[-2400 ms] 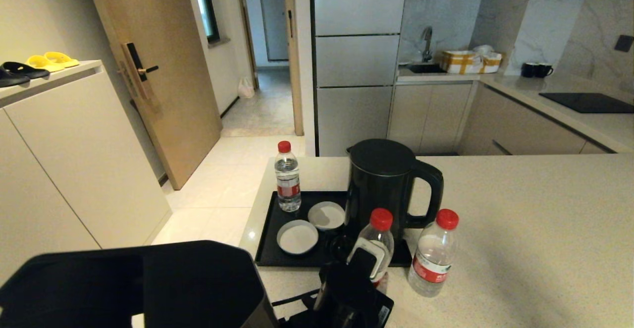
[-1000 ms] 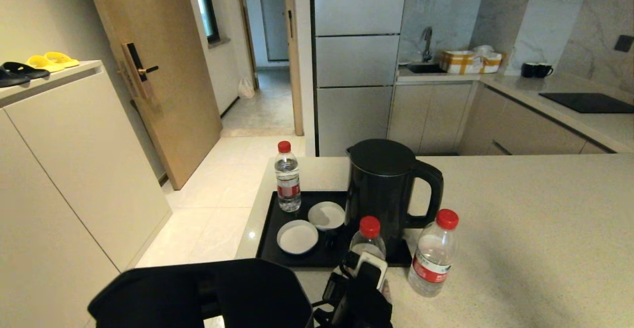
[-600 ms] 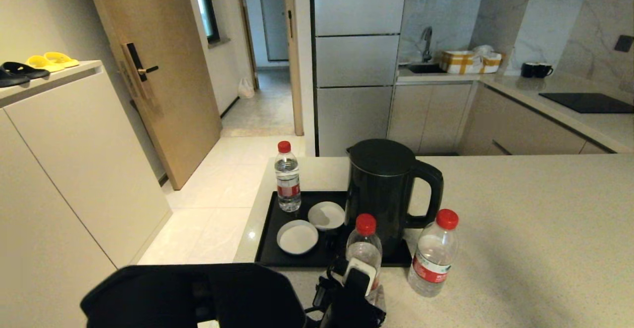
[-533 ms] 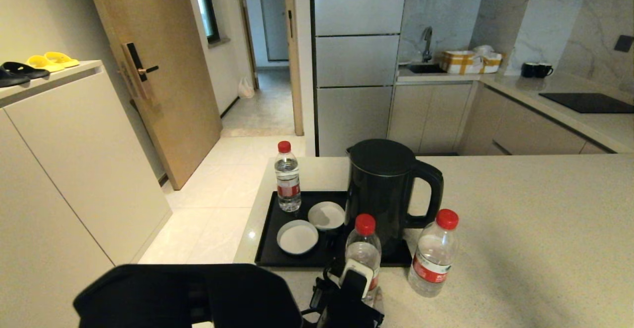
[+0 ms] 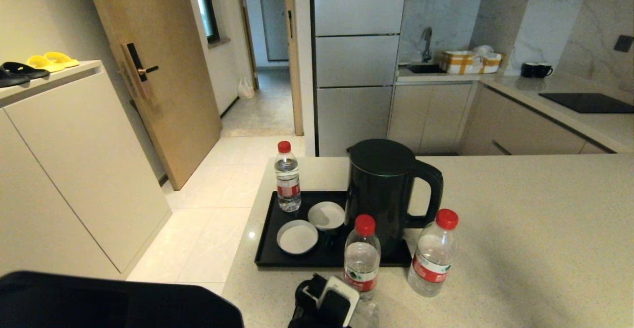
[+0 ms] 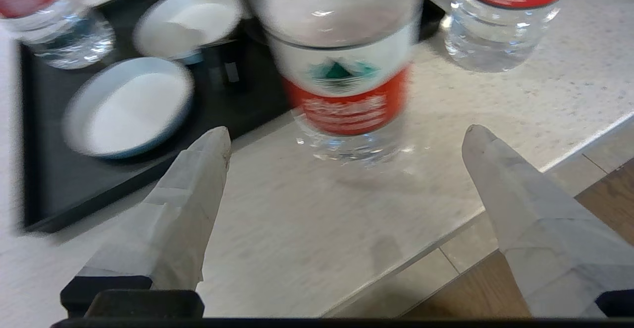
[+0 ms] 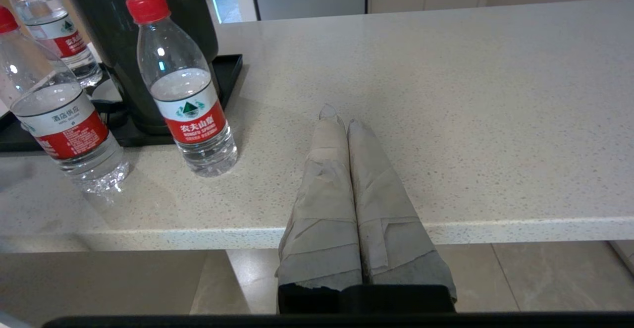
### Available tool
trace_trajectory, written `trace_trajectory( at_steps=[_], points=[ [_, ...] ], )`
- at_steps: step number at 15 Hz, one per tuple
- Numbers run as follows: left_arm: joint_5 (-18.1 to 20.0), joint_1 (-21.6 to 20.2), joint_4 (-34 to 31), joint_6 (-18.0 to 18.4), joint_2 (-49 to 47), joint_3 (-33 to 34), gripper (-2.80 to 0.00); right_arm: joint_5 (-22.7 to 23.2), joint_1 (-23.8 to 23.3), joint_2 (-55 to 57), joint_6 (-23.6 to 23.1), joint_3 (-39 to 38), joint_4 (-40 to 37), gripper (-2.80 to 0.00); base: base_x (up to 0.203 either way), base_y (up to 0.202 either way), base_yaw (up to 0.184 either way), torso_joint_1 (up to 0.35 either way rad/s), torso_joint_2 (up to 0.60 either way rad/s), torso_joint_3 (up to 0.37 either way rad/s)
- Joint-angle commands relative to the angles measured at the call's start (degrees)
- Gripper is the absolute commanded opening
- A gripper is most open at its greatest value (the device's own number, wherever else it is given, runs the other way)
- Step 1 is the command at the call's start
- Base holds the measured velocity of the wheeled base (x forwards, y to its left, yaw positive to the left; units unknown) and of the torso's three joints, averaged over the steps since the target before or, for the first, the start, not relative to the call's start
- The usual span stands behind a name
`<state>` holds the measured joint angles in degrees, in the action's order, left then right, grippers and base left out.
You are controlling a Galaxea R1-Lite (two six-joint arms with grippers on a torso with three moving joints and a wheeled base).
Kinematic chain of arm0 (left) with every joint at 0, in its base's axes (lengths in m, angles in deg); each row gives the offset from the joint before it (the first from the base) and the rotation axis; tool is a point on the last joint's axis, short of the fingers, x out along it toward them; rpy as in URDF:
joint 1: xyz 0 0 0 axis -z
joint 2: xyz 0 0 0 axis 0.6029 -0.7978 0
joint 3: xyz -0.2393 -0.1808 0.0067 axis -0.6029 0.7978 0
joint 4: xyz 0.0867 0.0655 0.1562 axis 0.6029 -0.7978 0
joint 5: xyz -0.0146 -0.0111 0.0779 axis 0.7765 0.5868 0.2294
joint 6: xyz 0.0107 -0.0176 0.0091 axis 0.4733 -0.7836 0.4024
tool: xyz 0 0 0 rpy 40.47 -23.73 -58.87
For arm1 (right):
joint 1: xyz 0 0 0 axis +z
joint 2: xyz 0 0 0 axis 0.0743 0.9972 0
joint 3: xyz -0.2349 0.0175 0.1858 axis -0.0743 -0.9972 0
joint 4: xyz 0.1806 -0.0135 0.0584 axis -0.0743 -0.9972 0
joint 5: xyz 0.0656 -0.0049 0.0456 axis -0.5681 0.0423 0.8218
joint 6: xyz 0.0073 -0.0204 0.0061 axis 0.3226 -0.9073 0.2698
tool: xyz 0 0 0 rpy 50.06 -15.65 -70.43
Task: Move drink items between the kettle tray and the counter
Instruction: Return the bottled water to its original position
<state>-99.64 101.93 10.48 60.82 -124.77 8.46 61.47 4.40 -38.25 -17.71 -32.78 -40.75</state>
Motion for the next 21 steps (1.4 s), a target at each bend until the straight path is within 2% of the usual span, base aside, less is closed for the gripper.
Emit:
trace_trajectory(
  at_steps=[1,2,3,6,7,9,10,12,15,16,18,21],
  points=[
    [-0.4,-1.5,1.0,0.0,5.7,4.9,0.00,0.0,0.0,0.1,0.0,0.0,0.0,-2.80,0.000,0.000,0.000,0.000,0.00,0.000],
    [-0.4,-4.2,0.8,0.2,8.4,6.8,0.00,0.0,0.0,0.1,0.0,0.0,0.0,-2.80,0.000,0.000,0.000,0.000,0.00,0.000],
    [-0.2,-7.8,0.6,1.1,11.3,8.1,-2.80,0.0,0.0,0.1,0.0,0.0,0.0,-2.80,0.000,0.000,0.000,0.000,0.00,0.000],
    [2.6,-22.6,-1.3,6.7,20.1,9.1,-2.80,0.0,0.0,0.1,0.0,0.0,0.0,-2.80,0.000,0.000,0.000,0.000,0.00,0.000],
    [3.4,-27.3,-3.7,7.9,24.2,8.1,-2.80,0.0,0.0,0.1,0.0,0.0,0.0,-2.80,0.000,0.000,0.000,0.000,0.00,0.000],
    [4.1,-34.4,-13.2,9.0,33.8,4.9,-2.80,0.0,0.0,0.0,0.1,0.0,0.0,-2.80,0.000,0.000,0.000,0.000,0.00,0.000],
    [4.3,-37.8,-20.2,9.3,39.3,2.4,-2.80,0.0,0.0,0.1,0.1,0.0,0.0,-2.80,0.000,0.000,0.000,0.000,0.00,0.000],
    [5.5,-43.3,-39.2,8.2,52.1,-3.3,-2.80,0.0,0.0,0.1,0.0,0.0,0.0,-2.80,0.000,0.000,0.000,0.000,0.00,0.000],
    [8.5,-47.4,-74.2,2.3,71.4,-11.6,-2.80,0.0,0.0,0.0,0.0,0.0,0.0,-2.80,0.000,0.000,0.000,0.000,0.00,0.000],
    [9.1,-48.5,-82.7,0.3,76.9,-13.4,-2.80,0.0,0.0,0.1,0.1,0.0,0.0,-2.80,0.000,0.000,0.000,0.000,0.00,0.000],
    [9.9,-51.7,-94.7,-1.9,86.2,-15.5,-2.80,0.0,0.0,0.1,0.0,0.0,0.0,-2.80,0.000,0.000,0.000,0.000,0.00,0.000],
    [10.7,-56.9,-110.4,-2.5,98.8,-18.2,-2.80,0.0,0.0,0.0,0.0,0.0,0.0,-2.80,0.000,0.000,0.000,0.000,0.00,0.000]
  ],
)
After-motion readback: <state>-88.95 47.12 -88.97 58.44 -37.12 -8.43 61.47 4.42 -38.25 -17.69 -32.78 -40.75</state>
